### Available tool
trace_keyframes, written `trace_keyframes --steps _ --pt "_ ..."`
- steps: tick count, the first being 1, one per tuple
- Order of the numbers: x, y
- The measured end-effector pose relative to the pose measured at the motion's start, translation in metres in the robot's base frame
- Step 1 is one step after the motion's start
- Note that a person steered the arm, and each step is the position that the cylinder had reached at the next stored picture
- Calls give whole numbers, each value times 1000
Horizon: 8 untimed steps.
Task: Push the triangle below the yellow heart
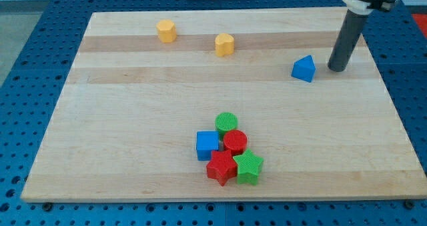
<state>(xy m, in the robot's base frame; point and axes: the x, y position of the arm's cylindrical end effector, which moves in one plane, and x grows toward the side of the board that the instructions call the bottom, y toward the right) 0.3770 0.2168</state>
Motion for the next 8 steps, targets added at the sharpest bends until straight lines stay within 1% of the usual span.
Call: trace_keyframes --steps 1,4,5,7,8 --pt "0 -11" --pt "2 -17" --pt "2 -32" --pt "3 -81" --pt "3 -86"
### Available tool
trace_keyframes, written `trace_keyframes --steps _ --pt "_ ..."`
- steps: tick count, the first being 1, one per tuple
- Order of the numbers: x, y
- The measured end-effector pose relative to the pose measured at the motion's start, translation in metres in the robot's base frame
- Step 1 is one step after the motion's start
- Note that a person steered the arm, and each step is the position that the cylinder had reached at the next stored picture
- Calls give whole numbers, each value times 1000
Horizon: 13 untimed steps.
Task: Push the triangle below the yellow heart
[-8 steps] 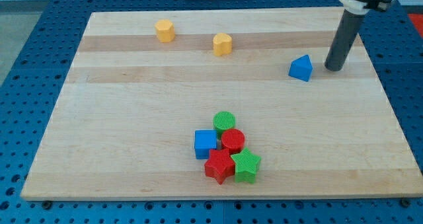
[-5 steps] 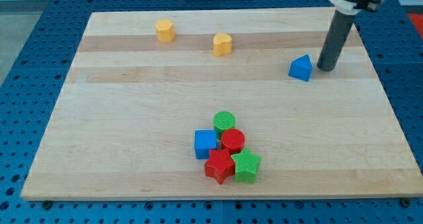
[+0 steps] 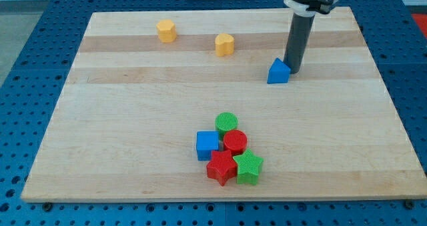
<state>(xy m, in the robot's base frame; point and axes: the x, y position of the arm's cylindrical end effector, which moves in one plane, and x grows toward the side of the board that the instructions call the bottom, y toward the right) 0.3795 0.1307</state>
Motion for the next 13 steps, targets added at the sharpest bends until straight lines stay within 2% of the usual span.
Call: trace_keyframes --steps 3,5,6,13 --pt "3 -10" --pt "25 -10" --pt "30 -28" --pt "31 -78"
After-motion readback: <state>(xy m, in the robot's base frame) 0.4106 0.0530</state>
